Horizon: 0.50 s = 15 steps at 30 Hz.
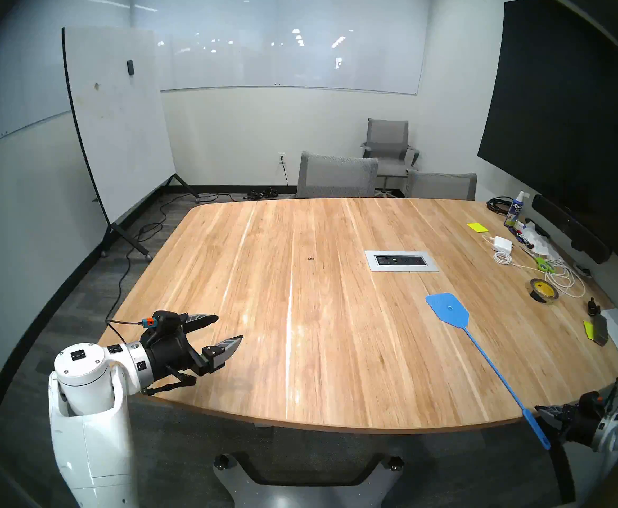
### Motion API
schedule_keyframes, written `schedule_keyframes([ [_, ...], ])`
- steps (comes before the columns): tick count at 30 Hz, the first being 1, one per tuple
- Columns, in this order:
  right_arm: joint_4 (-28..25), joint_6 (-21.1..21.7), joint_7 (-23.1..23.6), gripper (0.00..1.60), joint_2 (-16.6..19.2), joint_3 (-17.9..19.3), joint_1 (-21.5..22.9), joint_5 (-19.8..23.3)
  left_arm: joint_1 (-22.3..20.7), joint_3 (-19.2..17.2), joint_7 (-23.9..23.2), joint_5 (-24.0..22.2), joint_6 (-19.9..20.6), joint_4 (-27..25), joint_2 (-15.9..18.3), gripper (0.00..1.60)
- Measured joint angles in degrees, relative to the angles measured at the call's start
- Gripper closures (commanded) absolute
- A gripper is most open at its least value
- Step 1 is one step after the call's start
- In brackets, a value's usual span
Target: Swat a bug on table
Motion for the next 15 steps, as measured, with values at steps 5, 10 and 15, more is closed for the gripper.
schedule_keyframes([
  [5,-0.6,0.5,0.0,0.00,-0.2,0.3,0.1,0.3,0.0,0.0,0.0,0.1,0.0,0.0,0.0,0.00],
  [10,-1.6,1.8,0.8,0.00,-0.9,1.3,-0.3,1.1,0.0,-0.1,-0.1,0.1,0.0,0.0,-0.1,0.00],
  [15,-2.3,3.1,2.2,0.00,-1.7,2.8,-1.1,2.2,-0.1,-0.1,-0.1,0.2,0.0,0.0,-0.1,0.00],
])
